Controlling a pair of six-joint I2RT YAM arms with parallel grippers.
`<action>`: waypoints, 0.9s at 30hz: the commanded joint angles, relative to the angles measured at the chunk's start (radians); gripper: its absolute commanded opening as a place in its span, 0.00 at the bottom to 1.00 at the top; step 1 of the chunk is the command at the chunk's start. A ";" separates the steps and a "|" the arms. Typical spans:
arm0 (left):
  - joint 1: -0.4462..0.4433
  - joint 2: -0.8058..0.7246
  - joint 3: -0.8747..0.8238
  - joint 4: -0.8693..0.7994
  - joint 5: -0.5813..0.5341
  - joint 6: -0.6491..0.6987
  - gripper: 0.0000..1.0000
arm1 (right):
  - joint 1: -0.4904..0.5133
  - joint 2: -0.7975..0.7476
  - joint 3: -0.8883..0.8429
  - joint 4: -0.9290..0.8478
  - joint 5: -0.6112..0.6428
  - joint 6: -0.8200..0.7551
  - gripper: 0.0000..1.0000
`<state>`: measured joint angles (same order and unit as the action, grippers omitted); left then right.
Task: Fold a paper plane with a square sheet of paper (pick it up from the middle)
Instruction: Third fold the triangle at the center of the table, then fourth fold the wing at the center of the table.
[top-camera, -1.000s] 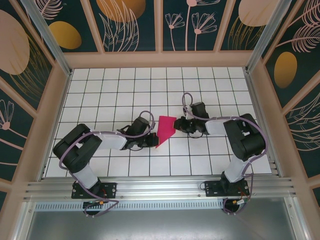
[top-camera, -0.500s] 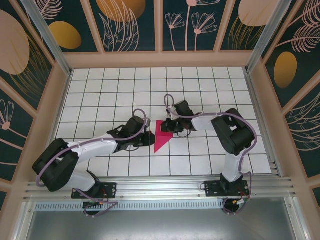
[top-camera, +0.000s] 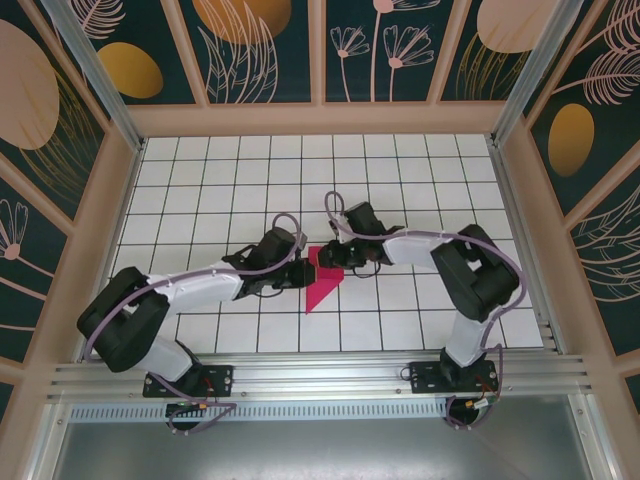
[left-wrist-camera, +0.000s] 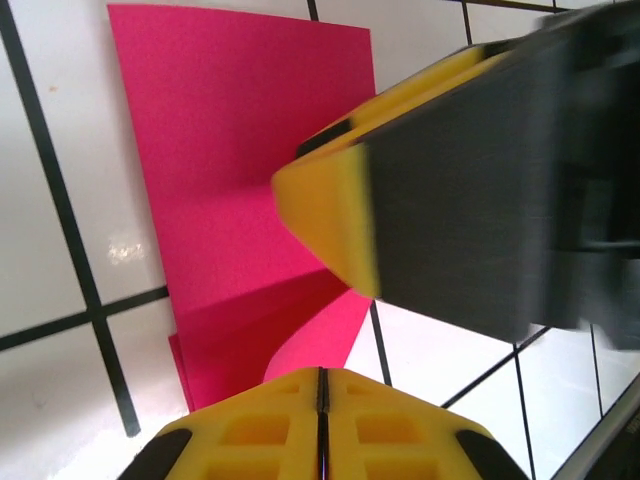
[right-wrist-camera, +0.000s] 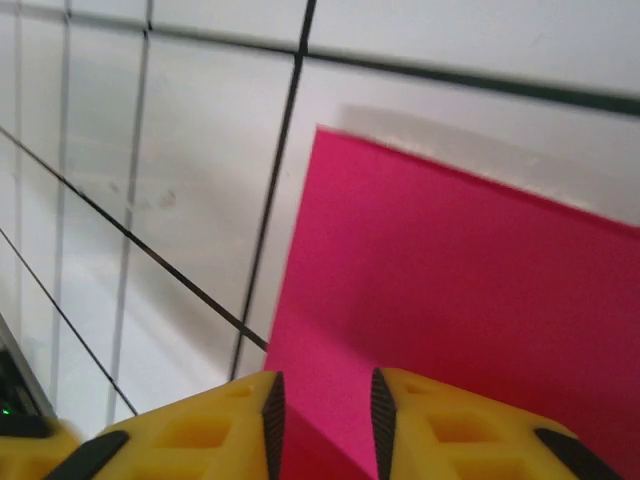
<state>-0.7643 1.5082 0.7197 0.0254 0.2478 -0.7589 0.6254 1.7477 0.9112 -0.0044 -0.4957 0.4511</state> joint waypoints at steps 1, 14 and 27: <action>-0.001 0.029 0.037 -0.003 -0.037 0.046 0.10 | -0.036 -0.139 -0.069 -0.001 0.096 0.098 0.38; 0.000 0.129 0.050 -0.010 -0.097 0.084 0.06 | -0.022 -0.291 -0.350 0.209 0.003 0.294 0.49; 0.000 0.168 0.038 -0.007 -0.117 0.096 0.03 | -0.001 -0.183 -0.334 0.309 -0.059 0.309 0.49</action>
<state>-0.7643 1.6573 0.7540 0.0219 0.1444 -0.6807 0.6163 1.5383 0.5602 0.2573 -0.5251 0.7471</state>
